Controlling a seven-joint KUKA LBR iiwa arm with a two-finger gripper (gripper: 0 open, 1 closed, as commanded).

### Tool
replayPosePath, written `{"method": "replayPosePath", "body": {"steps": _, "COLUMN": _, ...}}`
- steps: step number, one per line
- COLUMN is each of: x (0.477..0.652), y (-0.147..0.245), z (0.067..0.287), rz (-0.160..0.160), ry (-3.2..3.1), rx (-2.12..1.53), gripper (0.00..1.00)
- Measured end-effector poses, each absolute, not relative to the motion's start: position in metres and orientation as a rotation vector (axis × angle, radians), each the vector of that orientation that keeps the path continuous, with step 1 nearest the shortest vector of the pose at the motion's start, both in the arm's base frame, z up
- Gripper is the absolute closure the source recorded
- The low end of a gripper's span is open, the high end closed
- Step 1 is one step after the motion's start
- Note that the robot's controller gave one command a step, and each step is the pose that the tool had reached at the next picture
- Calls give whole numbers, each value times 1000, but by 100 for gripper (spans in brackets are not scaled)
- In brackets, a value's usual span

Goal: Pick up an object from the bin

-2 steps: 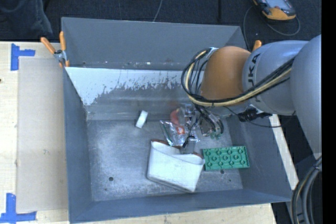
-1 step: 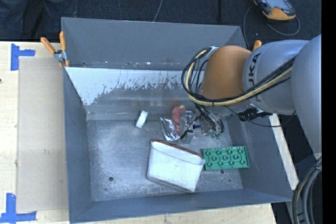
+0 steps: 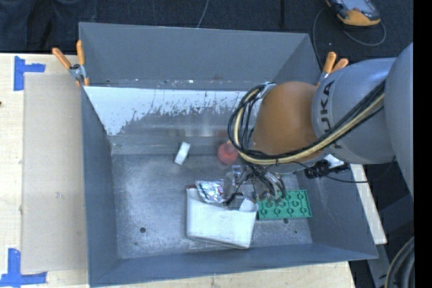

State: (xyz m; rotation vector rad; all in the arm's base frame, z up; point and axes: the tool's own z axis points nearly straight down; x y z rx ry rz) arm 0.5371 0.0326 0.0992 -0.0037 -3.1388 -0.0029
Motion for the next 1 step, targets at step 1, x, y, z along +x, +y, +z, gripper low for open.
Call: {"method": "replayPosePath", "body": {"steps": 1, "x": 567, "y": 41, "z": 229, "rz": -2, "ry": -3152, "rx": -13, "gripper": 100}}
